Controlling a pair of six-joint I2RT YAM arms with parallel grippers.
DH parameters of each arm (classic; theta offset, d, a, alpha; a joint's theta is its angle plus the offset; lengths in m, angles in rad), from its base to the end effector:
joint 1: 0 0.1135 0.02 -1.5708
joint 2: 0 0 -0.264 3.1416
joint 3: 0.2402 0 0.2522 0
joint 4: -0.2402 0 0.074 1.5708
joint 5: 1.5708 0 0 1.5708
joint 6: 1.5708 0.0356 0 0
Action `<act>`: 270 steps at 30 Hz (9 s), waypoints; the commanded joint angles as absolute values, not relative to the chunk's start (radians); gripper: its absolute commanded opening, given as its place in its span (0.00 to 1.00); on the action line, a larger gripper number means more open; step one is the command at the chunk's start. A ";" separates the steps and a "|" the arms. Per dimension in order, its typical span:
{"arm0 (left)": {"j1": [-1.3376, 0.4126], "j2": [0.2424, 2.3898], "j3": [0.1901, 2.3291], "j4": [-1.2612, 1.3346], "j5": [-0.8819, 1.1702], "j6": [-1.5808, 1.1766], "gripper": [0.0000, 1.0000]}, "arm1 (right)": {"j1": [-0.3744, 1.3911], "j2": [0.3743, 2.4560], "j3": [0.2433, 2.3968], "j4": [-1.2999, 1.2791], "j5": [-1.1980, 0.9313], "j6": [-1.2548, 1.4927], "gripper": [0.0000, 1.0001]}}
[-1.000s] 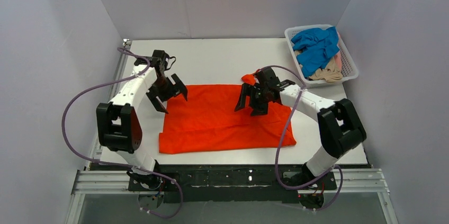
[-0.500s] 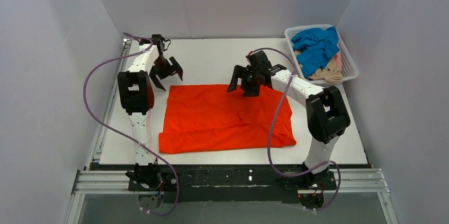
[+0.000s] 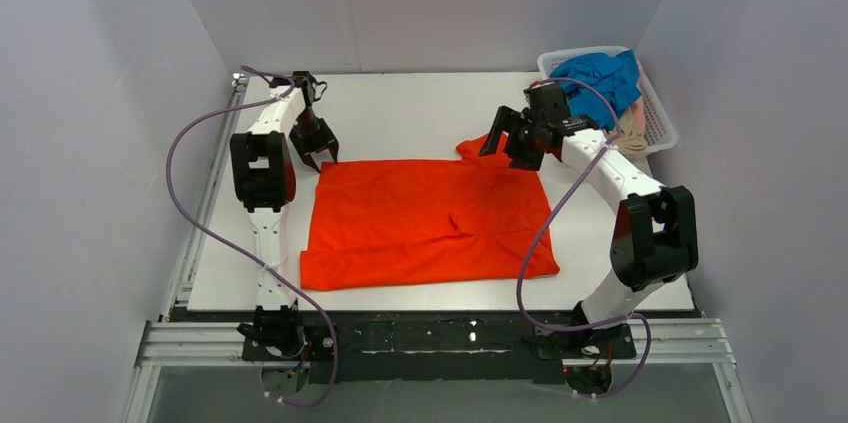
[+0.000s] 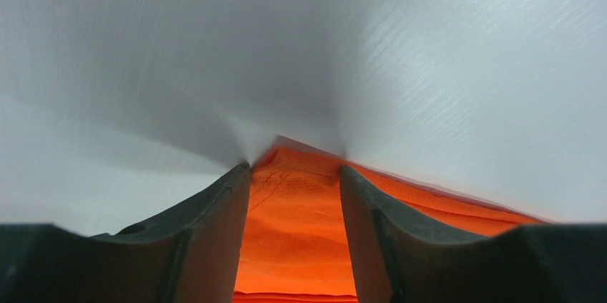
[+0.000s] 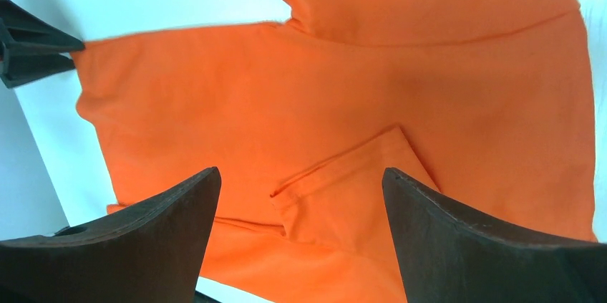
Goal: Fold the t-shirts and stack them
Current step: Grab the side of the flattened tshirt furthest away from the robot with both arms, then fold the other side of the tshirt into a rectangle, then rotate the tshirt 90 degrees, then grab the bottom of the folded rectangular tshirt with both arms
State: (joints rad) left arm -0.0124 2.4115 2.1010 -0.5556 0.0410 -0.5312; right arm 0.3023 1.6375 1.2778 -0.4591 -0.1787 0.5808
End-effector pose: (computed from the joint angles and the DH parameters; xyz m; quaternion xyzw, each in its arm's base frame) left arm 0.5392 -0.0081 0.1884 -0.2338 0.9088 -0.1112 0.3272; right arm 0.3442 0.1140 0.2672 0.0961 0.9220 0.2313 0.2952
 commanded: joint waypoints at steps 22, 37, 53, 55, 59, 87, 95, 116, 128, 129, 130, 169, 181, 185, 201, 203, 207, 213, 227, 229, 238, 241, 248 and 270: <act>-0.030 2.357 2.014 -0.708 0.091 -0.638 0.00 | 0.271 2.205 2.001 -0.624 0.056 0.356 0.88; -0.051 2.276 1.955 -0.693 0.123 -0.643 0.00 | 0.330 2.511 2.282 -0.802 0.088 0.292 0.76; -0.054 2.180 1.913 -0.718 0.128 -0.589 0.00 | 0.354 2.389 2.221 -0.823 0.159 0.247 0.01; -0.055 2.158 1.894 -0.717 0.135 -0.583 0.00 | 0.356 2.320 2.158 -0.793 0.152 0.239 0.01; -0.061 2.078 1.813 -0.695 0.142 -0.581 0.00 | 0.365 2.164 1.956 -0.738 0.136 0.233 0.01; -0.085 1.571 1.275 -0.442 0.070 -0.342 0.00 | 0.396 1.341 1.118 -0.662 0.009 0.296 0.01; -0.080 1.737 1.496 -0.435 0.090 -0.256 0.00 | 0.396 1.340 1.103 -0.666 -0.005 0.287 0.01; -0.080 1.346 0.888 -0.129 0.146 -0.402 0.00 | 0.396 1.231 0.918 -0.685 -0.042 0.304 0.01; -0.080 1.296 0.791 -0.165 -0.012 -0.476 0.24 | 0.394 1.251 0.850 -0.696 -0.008 0.376 0.12; -0.080 1.295 0.804 -0.194 -0.045 -0.481 0.22 | 0.394 1.258 0.854 -0.707 -0.005 0.386 0.20; -0.080 1.290 0.814 -0.228 -0.088 -0.493 0.22 | 0.394 1.258 0.855 -0.721 0.027 0.400 0.29; -0.281 1.614 0.883 -0.333 0.313 -0.740 0.98 | 0.289 1.718 1.023 -0.523 -0.162 0.675 0.88; -0.505 1.745 0.937 -0.120 0.367 -0.970 0.98 | 0.281 2.369 1.944 -0.764 -0.278 0.665 0.87; -0.584 1.885 1.046 -0.065 0.401 -1.047 0.98 | 0.287 2.530 2.256 -0.907 -0.305 0.642 0.87; -0.759 1.969 1.132 0.068 0.410 -1.189 0.98 | 0.275 2.723 2.482 -0.512 -0.493 0.856 0.88; -0.764 1.953 1.139 0.061 0.416 -1.167 0.98 | 0.264 2.728 2.497 -0.474 -0.491 0.857 0.89; -0.764 1.905 1.201 -0.049 0.394 -1.074 0.98 | 0.243 2.677 2.536 -0.483 -0.418 0.774 0.92; -0.764 1.728 1.283 -0.263 0.338 -0.911 0.98 | 0.230 2.454 2.468 -0.603 -0.390 0.584 0.92; -0.736 1.259 0.856 -0.426 0.193 -0.837 0.98 | 0.421 1.359 0.998 -0.475 -0.168 0.590 0.89; -0.736 1.259 0.809 -0.384 0.201 -0.851 0.95 | 0.513 1.272 0.872 -0.468 -0.171 0.621 0.89; -0.735 1.363 0.690 -0.159 0.254 -0.891 0.67 | 0.822 1.210 0.701 -0.461 -0.192 0.702 0.84; -0.735 1.380 0.669 -0.132 0.230 -0.892 0.57 | 0.862 1.237 0.662 -0.405 -0.220 0.740 0.81; -0.736 1.388 0.629 -0.119 0.224 -0.890 0.30 | 0.925 1.268 0.629 -0.429 -0.238 0.752 0.73; -0.736 1.278 0.550 -0.128 0.259 -0.939 0.00 | 0.957 1.379 0.570 -0.219 -0.480 0.832 0.01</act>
